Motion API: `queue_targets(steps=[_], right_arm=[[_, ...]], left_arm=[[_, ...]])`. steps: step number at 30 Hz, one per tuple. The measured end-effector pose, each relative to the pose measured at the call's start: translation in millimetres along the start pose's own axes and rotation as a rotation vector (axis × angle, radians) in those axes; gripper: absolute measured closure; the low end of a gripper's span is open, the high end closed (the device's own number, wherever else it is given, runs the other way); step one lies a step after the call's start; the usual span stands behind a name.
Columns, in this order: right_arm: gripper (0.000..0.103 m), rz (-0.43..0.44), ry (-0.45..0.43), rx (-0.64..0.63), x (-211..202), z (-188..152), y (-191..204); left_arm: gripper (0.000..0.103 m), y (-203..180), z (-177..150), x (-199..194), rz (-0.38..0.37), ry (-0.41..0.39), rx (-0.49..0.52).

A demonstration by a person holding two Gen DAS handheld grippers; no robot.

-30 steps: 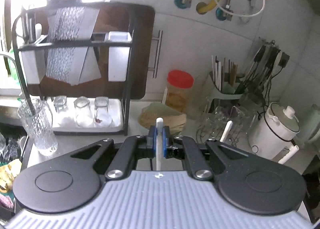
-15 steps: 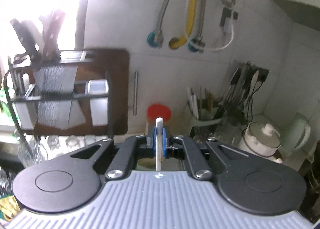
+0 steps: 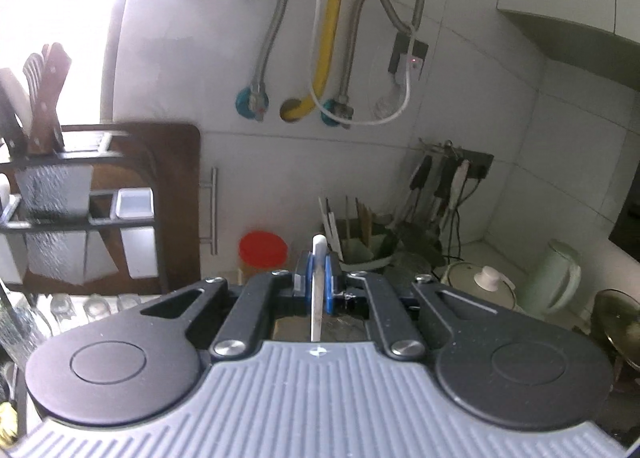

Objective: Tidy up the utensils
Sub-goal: 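Lift the white chopstick upright with the left tool over the mug, then lower the white chopstick into the white mug and open the left tool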

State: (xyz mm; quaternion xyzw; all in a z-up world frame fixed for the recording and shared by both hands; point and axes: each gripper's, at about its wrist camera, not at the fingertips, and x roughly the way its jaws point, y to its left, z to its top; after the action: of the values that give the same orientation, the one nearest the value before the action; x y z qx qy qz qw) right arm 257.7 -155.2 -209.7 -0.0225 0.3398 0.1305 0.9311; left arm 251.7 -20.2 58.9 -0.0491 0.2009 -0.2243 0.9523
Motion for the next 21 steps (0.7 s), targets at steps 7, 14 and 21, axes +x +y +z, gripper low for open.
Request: queue_targets(steps=[7, 14, 21], right_arm=[[0.013, 0.007, -0.009, -0.005, 0, -1, -1], [0.013, 0.01, -0.018, -0.006, 0, -1, 0], [0.013, 0.009, -0.022, -0.004, -1, -2, 0]], left_arm=[[0.096, -4, -20, 19, 0.013, 0.053, 0.014], [0.096, -4, -56, 51, 0.044, 0.104, 0.066], [0.096, -5, -70, 70, 0.031, 0.189, 0.084]])
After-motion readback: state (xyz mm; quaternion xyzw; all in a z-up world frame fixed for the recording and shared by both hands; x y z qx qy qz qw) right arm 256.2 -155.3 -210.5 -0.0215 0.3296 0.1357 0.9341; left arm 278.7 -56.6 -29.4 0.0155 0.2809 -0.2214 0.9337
